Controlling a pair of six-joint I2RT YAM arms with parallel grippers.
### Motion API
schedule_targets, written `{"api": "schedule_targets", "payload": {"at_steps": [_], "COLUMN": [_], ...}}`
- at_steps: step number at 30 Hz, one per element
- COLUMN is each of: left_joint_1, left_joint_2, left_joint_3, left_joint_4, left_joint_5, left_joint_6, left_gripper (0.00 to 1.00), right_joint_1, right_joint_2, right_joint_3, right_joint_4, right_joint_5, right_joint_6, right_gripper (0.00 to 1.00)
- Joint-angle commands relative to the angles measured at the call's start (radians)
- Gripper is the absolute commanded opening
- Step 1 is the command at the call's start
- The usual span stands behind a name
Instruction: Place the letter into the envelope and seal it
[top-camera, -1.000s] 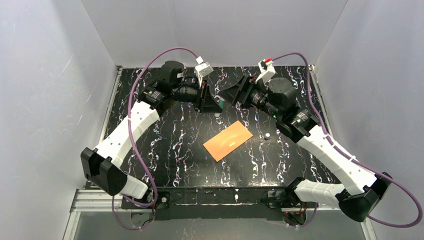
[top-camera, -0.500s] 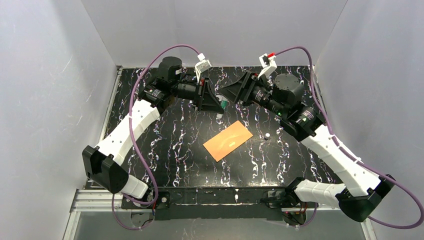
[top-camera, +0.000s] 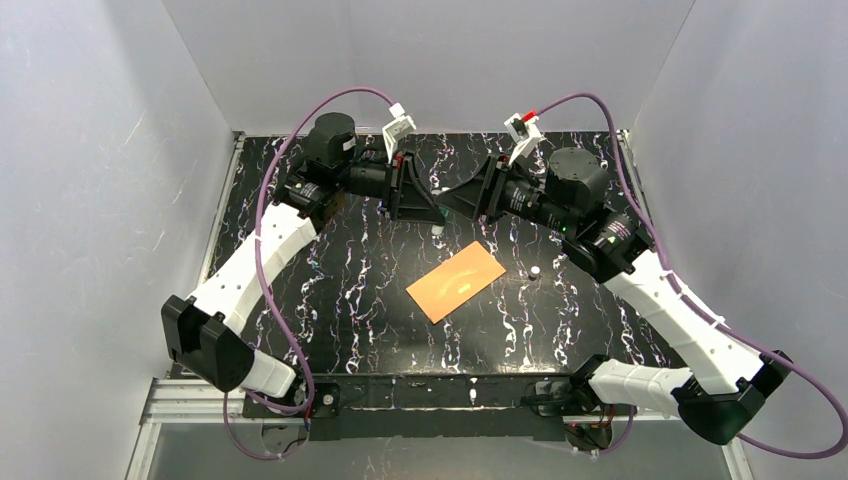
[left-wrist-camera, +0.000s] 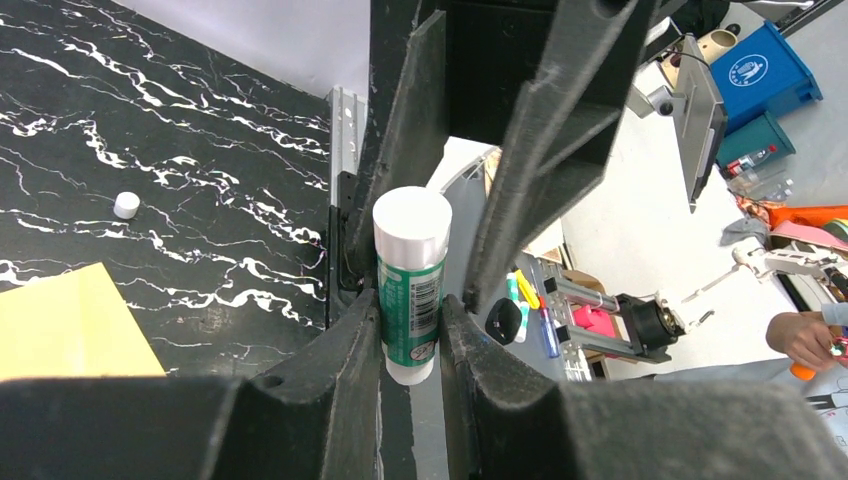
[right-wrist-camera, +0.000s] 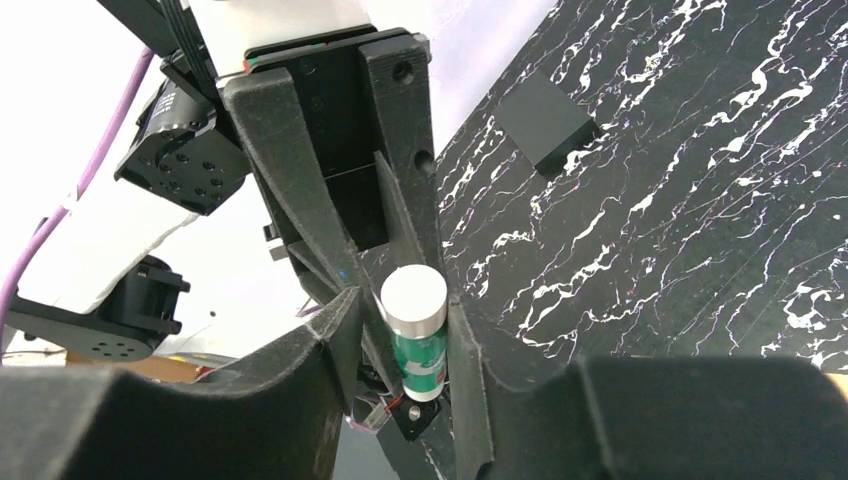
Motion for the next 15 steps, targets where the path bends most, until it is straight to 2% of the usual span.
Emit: {"api": "schedule_targets", "payload": {"at_steps": [1,3,6,9,12,13,15], "left_joint_1": [0.005,0.005,0.006,0.009,0.009,0.009,0.01], "left_joint_2": [-0.063,-0.066,-0.068,-0.069,-0.072,-0.071,-0.07], "left_joint_3": [-0.012,-0.014,-0.018,-0.023,-0.028,-0.027,-0.025], "left_joint_4": [0.031,0.028,0.019,0.011,0.015,0.019,0.021], "left_joint_5": [0.052,0.063,0.079,0.086,0.086,0.087,0.089], "left_joint_6": [-0.018,-0.014,-0.004,0.002,0.0,-0.003,-0.006], "left_gripper": [0.0,0.0,0.0,0.0,0.0,0.0,0.0], "right_joint_1": [-0.002,-0.002,-0.002,-0.002,-0.002,-0.002,-0.002], "right_joint_2": [-0.019,-0.022,-0.036,-0.041,-0.043,-0.045,-0.056], "right_joint_3": [0.025,0.008,-0.025,-0.032,-0.034,-0.035,-0.05], "right_joint_4": [0.033,0.064,0.126,0.136,0.128,0.122,0.137], "right_joint_5": [-0.019,-0.02,-0.02,-0.008,0.007,0.022,0.038], "right_joint_6": [-0.012,0.003,0.03,0.038,0.041,0.042,0.052], "right_gripper": [0.41,0.41,0.53,0.54,0.32,0.28,0.27]}}
